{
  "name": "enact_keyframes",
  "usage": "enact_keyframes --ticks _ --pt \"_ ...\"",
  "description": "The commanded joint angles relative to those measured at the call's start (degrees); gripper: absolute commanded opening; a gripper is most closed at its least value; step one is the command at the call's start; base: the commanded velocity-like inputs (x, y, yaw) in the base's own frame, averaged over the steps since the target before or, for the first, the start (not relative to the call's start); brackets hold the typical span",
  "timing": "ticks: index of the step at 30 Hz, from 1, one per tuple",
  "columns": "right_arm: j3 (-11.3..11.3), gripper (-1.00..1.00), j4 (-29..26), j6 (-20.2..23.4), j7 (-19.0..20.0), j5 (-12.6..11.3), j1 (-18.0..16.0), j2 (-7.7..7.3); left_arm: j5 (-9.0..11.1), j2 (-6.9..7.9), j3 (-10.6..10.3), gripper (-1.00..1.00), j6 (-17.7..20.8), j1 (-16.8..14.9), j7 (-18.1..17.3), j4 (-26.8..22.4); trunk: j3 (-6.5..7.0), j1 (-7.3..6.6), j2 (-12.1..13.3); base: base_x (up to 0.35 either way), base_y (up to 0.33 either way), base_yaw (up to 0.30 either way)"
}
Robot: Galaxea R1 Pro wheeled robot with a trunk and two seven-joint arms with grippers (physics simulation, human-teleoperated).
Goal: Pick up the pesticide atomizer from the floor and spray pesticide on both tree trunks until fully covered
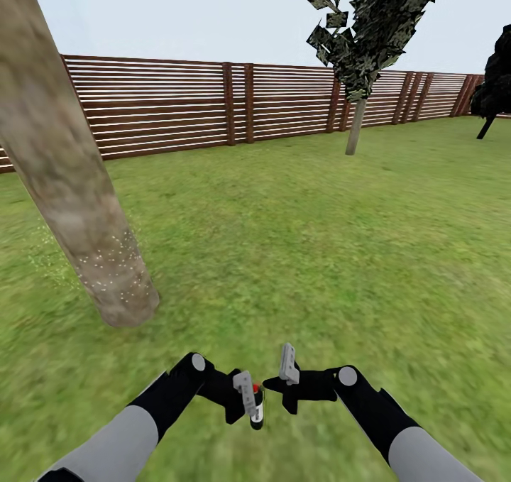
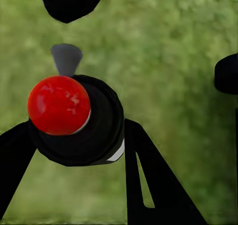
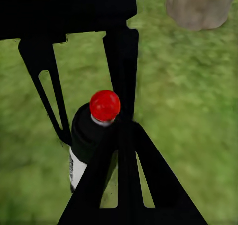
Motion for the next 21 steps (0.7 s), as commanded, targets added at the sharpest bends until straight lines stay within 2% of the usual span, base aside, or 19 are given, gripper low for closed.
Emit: enact_keyframes --ticks 1,2,5,7,8,10,11,12,13,14,15,16,17,18,19,20,21 --pt "-0.01 -1.00 0.00 0.00 0.00 0.00 0.00 -0.02 0.00 0.32 0.06 -1.00 0.02 0.00 -0.01 0.14 0.00 0.00 0.00 0.000 0.000 0.000" --pt "-0.01 -1.00 0.00 0.00 0.00 0.00 0.00 -0.03 -0.06 1.06 0.08 -1.00 0.05 0.04 0.00 0.23 0.00 0.00 0.00 0.000 0.000 0.000" --pt "0.00 -1.00 0.00 0.00 0.00 0.00 0.00 -0.04 -0.12 5.70 0.10 -1.00 0.08 0.20 0.01 -0.05 0.00 0.00 0.00 0.000 0.000 0.000" --pt "0.00 -1.00 0.00 0.00 0.00 0.00 0.00 -0.16 -0.12 9.26 0.10 -1.00 0.03 0.29 0.01 0.29 0.00 0.00 0.00 0.000 0.000 0.000" --pt "0.00 -1.00 0.05 0.00 0.00 0.00 0.00 -0.36 -0.05 12.47 0.15 -1.00 0.01 0.39 0.01 0.44 0.00 0.00 0.00 0.000 0.000 0.000" --pt "0.00 -1.00 0.34 -0.05 0.00 0.04 0.00 -0.54 0.02 15.80 0.22 -1.00 0.07 0.55 0.21 1.10 0.00 0.00 0.00 0.000 0.000 0.000" --pt "-0.05 1.00 0.54 -0.09 0.00 0.07 0.00 -0.71 0.10 18.79 0.33 -1.00 0.08 0.60 0.45 3.34 0.00 0.00 0.00 0.000 0.000 0.000" --pt "-0.12 1.00 0.64 -0.11 0.00 0.08 0.00 -1.01 0.12 20.33 0.43 -1.00 0.08 0.61 0.69 5.89 0.00 0.00 0.00 0.000 0.000 0.000" --pt "-0.21 1.00 0.78 -0.10 -0.08 -0.08 0.00 -2.75 0.27 21.59 0.58 -1.00 0.10 0.62 2.48 9.45 0.00 0.00 0.00 0.000 0.000 0.000" --pt "-0.69 1.00 6.08 -0.19 -0.47 -0.40 0.06 -5.23 2.30 21.99 1.30 -1.00 0.21 0.62 12.97 14.41 0.00 0.00 0.00 0.000 0.000 0.000" --pt "-3.01 1.00 12.07 -0.59 -0.89 -0.49 0.09 -5.80 6.07 21.73 2.21 -1.00 -0.02 0.62 20.05 18.61 0.00 0.00 0.00 0.000 0.000 0.000" --pt "-13.57 1.00 24.56 -5.18 -8.05 -0.47 0.21 -6.20 20.14 21.39 3.25 -1.00 -7.57 0.79 31.45 26.94 0.00 0.00 0.00 0.000 0.000 0.000" --pt "-17.89 1.00 29.48 -8.75 -15.19 -0.45 0.26 -6.30 28.52 21.37 3.41 -1.00 -12.99 2.21 36.28 30.12 0.00 0.00 0.00 0.000 0.000 0.000" --pt "-19.58 1.00 32.18 -10.57 -21.58 -0.43 0.30 -6.31 34.40 21.35 3.47 -1.00 -16.14 4.07 40.31 31.26 0.00 0.00 0.00 0.000 0.000 0.000" --pt "-20.45 1.00 34.30 -11.54 -29.99 -0.39 0.63 -6.16 39.83 21.35 3.50 -1.00 -18.70 6.31 45.33 31.84 0.00 0.00 0.00 0.000 0.000 0.000" --pt "-20.89 1.00 35.70 -12.04 -38.68 -0.47 1.67 -5.83 43.94 21.30 3.51 -1.00 -21.65 8.34 49.79 32.14 0.00 0.00 0.00 0.000 0.000 0.000" --pt "-21.12 1.00 36.46 -12.33 -47.31 -0.54 3.31 -4.88 47.63 21.19 3.55 -1.00 -25.88 10.24 53.69 32.31 0.00 0.00 0.00 0.000 0.000 0.000"
